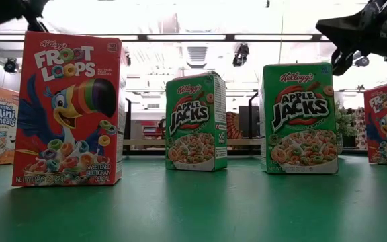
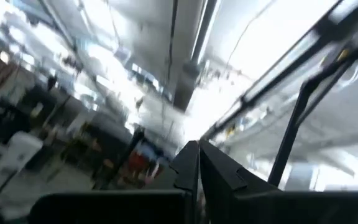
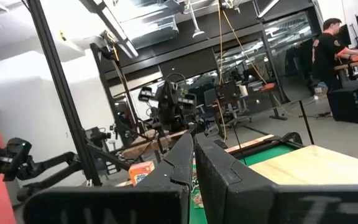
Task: Stack cereal on shelf
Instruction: Put the top orange cereal box on the shelf
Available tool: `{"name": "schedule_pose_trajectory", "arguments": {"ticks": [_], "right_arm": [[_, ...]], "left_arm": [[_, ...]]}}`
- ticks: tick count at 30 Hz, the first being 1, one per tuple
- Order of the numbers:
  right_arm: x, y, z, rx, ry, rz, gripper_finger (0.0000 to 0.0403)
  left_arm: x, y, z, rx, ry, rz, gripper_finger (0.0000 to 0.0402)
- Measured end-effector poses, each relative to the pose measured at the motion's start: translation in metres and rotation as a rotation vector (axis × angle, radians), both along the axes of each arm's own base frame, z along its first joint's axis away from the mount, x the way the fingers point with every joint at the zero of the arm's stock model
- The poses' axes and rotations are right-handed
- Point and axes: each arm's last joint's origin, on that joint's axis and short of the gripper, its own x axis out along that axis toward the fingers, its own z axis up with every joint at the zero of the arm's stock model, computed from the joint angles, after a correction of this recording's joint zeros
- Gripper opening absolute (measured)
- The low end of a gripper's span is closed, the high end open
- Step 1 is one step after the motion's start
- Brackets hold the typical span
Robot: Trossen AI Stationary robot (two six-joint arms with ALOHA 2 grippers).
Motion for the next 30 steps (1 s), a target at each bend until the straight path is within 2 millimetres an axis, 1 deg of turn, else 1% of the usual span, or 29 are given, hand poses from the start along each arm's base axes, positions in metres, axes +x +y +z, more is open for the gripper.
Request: {"name": "schedule_pose_trajectory", "arguments": {"ticks": [4, 7, 10, 13, 15, 18, 21, 23, 25, 27, 30], "right_arm": [[0.000, 0.000, 0.000, -0.001, -0.001, 0.000, 0.0009], [0.000, 0.000, 0.001, -0.003, -0.005, 0.000, 0.0009], [0.000, 0.000, 0.001, -0.005, -0.014, -0.001, 0.0009], [-0.002, -0.001, 0.005, -0.006, -0.052, -0.043, 0.0009], [-0.003, -0.002, 0.007, -0.017, -0.079, -0.084, 0.0009], [-0.005, -0.003, 0.011, -0.080, -0.118, -0.146, 0.0009], [-0.008, -0.003, 0.018, -0.154, -0.182, -0.199, 0.0009], [-0.011, -0.002, 0.024, -0.204, -0.242, -0.226, 0.0009], [-0.015, -0.001, 0.029, -0.262, -0.305, -0.258, 0.0009], [-0.020, -0.001, 0.035, -0.329, -0.373, -0.302, 0.0009], [-0.026, 0.000, 0.042, -0.408, -0.453, -0.362, 0.0009]], "left_arm": [[-0.001, -0.001, 0.006, 0.105, -0.055, 0.038, 0.0000], [0.003, -0.006, 0.009, 0.177, -0.098, -0.028, 0.0000], [0.010, -0.010, 0.014, 0.203, -0.126, -0.094, 0.0000], [0.019, -0.014, 0.028, 0.191, -0.104, -0.118, 0.0000], [0.028, -0.018, 0.041, 0.175, -0.083, -0.143, 0.0000], [0.044, -0.024, 0.062, 0.149, -0.012, -0.192, 0.0000], [0.060, -0.031, 0.085, 0.128, 0.119, -0.244, 0.0000], [0.069, -0.034, 0.099, 0.097, 0.250, -0.278, 0.0000], [0.078, -0.036, 0.110, 0.027, 0.422, -0.291, 0.0000], [0.086, -0.037, 0.115, -0.076, 0.622, -0.263, 0.0000], [0.091, -0.037, 0.110, -0.271, 0.948, -0.155, 0.0000]]}}
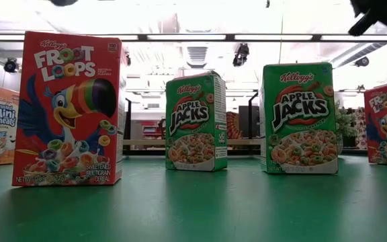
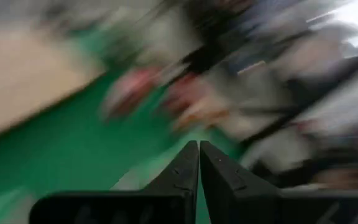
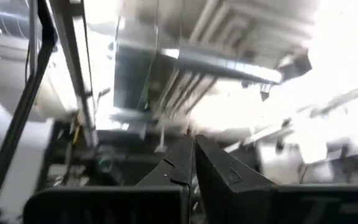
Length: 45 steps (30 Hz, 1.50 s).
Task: Stack cereal on shelf
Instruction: Put the top orange cereal box on the shelf
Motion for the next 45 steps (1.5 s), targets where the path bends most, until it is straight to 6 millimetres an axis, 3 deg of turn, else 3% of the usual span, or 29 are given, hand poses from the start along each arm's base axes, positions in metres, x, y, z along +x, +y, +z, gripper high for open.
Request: {"name": "schedule_pose_trajectory", "arguments": {"ticks": [5, 9, 15, 19, 26, 34, 38, 45], "right_arm": [[-0.003, 0.000, 0.005, -0.049, -0.025, -0.078, 0.0009], [-0.003, 0.000, 0.006, -0.090, -0.013, -0.146, 0.0009], [-0.004, -0.001, 0.007, -0.100, -0.016, -0.214, 0.0009], [-0.005, -0.002, 0.007, -0.108, -0.010, -0.251, 0.0009], [-0.005, -0.003, 0.007, -0.095, -0.004, -0.295, 0.0009], [-0.005, -0.004, 0.007, -0.081, 0.000, -0.313, 0.0009], [-0.004, -0.004, 0.006, -0.080, 0.004, -0.311, 0.0009], [-0.004, -0.004, 0.006, -0.077, 0.006, -0.308, 0.0009]], "left_arm": [[-0.007, 0.003, -0.013, -0.119, 0.512, 0.283, 0.0000], [-0.017, 0.005, -0.021, -0.153, 0.779, 0.468, 0.0000], [-0.023, 0.009, -0.028, -0.223, 0.775, 0.547, 0.0002], [-0.031, 0.010, -0.041, -0.288, 0.821, 0.588, 0.0027], [-0.032, 0.007, -0.074, -0.385, 0.909, 0.582, 0.0134], [-0.032, 0.007, -0.088, -0.368, 0.951, 0.619, 0.0248], [-0.033, 0.007, -0.092, -0.359, 0.962, 0.624, 0.0261], [-0.035, 0.008, -0.103, -0.339, 0.989, 0.644, 0.0248]]}}
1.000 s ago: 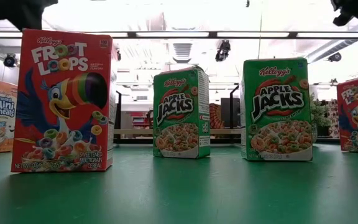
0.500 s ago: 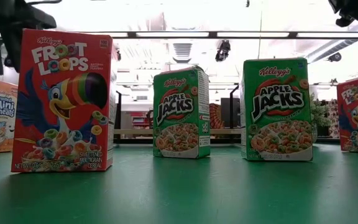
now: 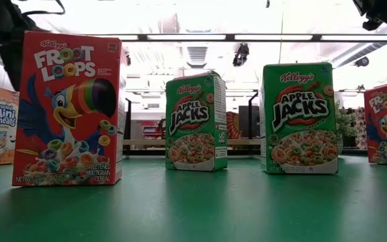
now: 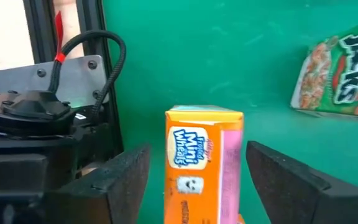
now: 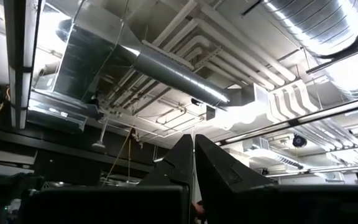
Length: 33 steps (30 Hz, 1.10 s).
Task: Stack cereal on shelf
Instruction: Put the top orange cereal box on the shelf
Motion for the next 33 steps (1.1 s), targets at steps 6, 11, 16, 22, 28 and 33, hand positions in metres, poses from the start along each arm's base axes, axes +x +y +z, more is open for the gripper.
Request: {"name": "schedule_pose_trajectory", "arguments": {"ticks": [6, 11, 16, 22, 28, 33], "right_arm": [[0.000, 0.000, 0.000, 0.005, 0.003, 0.004, 0.0009], [0.000, 0.000, 0.000, 0.006, 0.004, 0.003, 0.0009], [0.000, 0.000, 0.000, 0.008, 0.005, 0.001, 0.0009], [0.001, 0.000, -0.001, 0.008, 0.009, 0.001, 0.0009], [0.001, -0.001, -0.001, 0.018, 0.010, -0.008, 0.0009], [0.001, -0.001, -0.001, 0.021, 0.013, -0.012, 0.0009]], "left_arm": [[0.002, -0.001, -0.009, -0.004, -0.011, 0.003, 0.0230], [0.005, -0.002, -0.010, 0.000, -0.001, -0.001, 0.0199], [0.007, -0.003, -0.010, 0.003, 0.009, -0.013, 0.0158], [0.008, -0.003, -0.011, 0.001, 0.004, -0.015, 0.0129], [0.015, -0.006, 0.008, -0.018, -0.043, -0.097, 0.0128], [0.028, -0.011, 0.047, -0.036, -0.123, -0.232, 0.0128]]}}
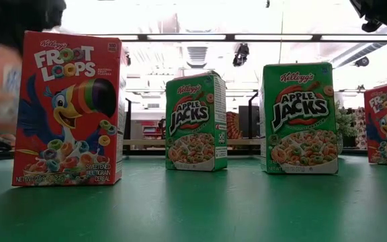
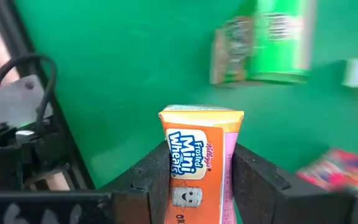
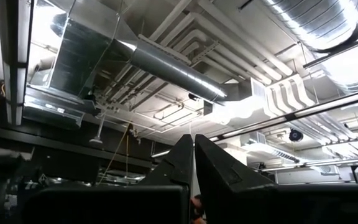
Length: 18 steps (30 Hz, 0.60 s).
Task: Stack cereal on shelf
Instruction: Put the top orange cereal box on the shelf
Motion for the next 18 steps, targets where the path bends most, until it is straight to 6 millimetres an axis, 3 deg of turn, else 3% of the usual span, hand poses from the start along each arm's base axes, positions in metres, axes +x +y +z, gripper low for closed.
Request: {"name": "schedule_pose_trajectory", "arguments": {"ticks": [5, 10, 18], "right_arm": [[0.000, 0.000, 0.000, -0.001, 0.004, -0.001, 0.0009], [0.000, 0.000, 0.000, -0.002, 0.004, -0.001, 0.0009], [0.000, 0.000, 0.000, -0.022, 0.014, -0.025, 0.0009]], "left_arm": [[0.015, -0.005, 0.047, 0.031, -0.082, -0.150, 0.0127], [0.039, -0.010, 0.092, 0.175, -0.187, -0.340, 0.0127], [0.083, -0.012, 0.138, 0.378, -0.209, -0.649, 0.0127]]}}
